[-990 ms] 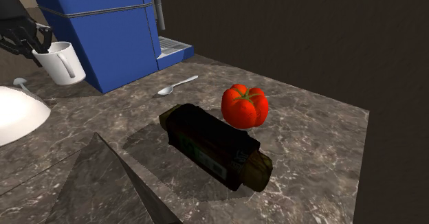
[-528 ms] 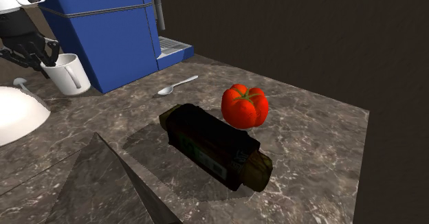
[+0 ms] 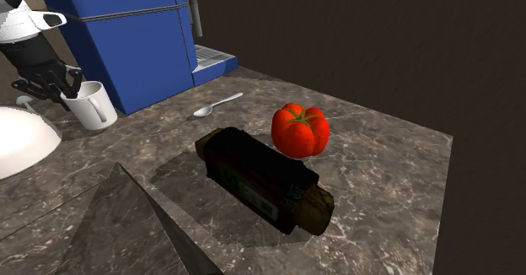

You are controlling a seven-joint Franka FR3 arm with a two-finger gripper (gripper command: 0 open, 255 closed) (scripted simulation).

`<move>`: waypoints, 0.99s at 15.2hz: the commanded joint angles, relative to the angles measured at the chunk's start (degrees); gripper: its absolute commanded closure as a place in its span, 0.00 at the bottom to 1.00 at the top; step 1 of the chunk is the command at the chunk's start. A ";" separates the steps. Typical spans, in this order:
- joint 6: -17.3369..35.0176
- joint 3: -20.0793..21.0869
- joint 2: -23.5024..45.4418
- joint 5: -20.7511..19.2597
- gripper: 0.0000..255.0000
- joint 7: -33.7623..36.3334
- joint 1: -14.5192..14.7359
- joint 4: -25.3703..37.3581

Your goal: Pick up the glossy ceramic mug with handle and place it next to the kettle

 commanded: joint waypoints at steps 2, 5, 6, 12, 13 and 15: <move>0.42 0.00 0.15 -0.04 1.00 0.09 0.04 -0.23; 0.42 0.00 0.15 -0.04 1.00 0.09 0.04 -0.23; 0.42 0.00 0.15 -0.04 1.00 0.09 0.04 -0.23; 0.42 0.00 0.14 -0.04 0.00 0.09 0.04 -0.23; 0.42 0.00 0.14 -0.04 0.00 0.09 0.04 -0.23; -1.14 0.06 -0.62 0.05 0.00 0.03 0.10 0.57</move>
